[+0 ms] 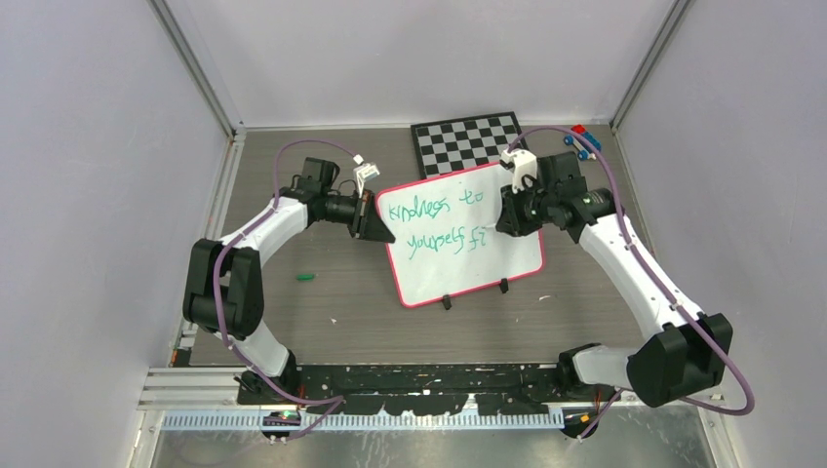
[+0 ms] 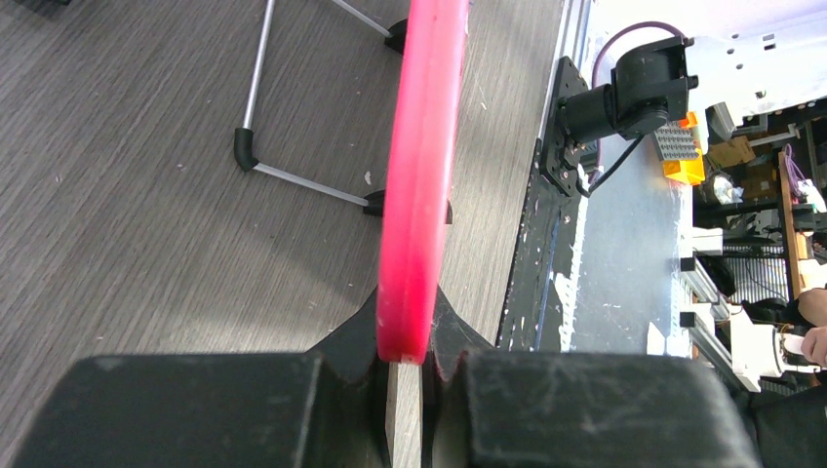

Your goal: Write a sentence on the whiteboard

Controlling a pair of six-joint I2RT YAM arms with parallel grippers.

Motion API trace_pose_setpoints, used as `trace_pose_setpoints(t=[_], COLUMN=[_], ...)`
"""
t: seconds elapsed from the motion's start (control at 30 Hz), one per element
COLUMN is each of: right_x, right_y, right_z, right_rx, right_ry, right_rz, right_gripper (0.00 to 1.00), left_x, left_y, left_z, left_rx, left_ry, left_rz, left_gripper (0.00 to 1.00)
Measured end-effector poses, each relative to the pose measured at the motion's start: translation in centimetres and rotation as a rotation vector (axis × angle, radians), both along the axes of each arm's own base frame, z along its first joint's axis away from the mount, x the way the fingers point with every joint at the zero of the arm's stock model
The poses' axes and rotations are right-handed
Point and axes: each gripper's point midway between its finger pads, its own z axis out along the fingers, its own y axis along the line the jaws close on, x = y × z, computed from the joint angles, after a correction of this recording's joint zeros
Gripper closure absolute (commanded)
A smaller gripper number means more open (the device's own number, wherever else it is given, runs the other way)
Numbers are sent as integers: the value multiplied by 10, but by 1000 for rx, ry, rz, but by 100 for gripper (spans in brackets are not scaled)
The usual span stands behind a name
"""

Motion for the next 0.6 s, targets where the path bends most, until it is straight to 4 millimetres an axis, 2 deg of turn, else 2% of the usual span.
trace_pose_setpoints(t=[0.27,0.6], right_x=[-4,0], right_y=[-4,-5], right_z=[14,-2], right_rx=[-5,-29], right_ry=[-53,-17], right_rz=[7,3], right_gripper=[100,100], left_x=[0,0], left_y=[0,0], left_z=[0,0], left_rx=[-1,-1], left_ry=[-1,-1], left_rz=[-1,-1], left_gripper=[100,100])
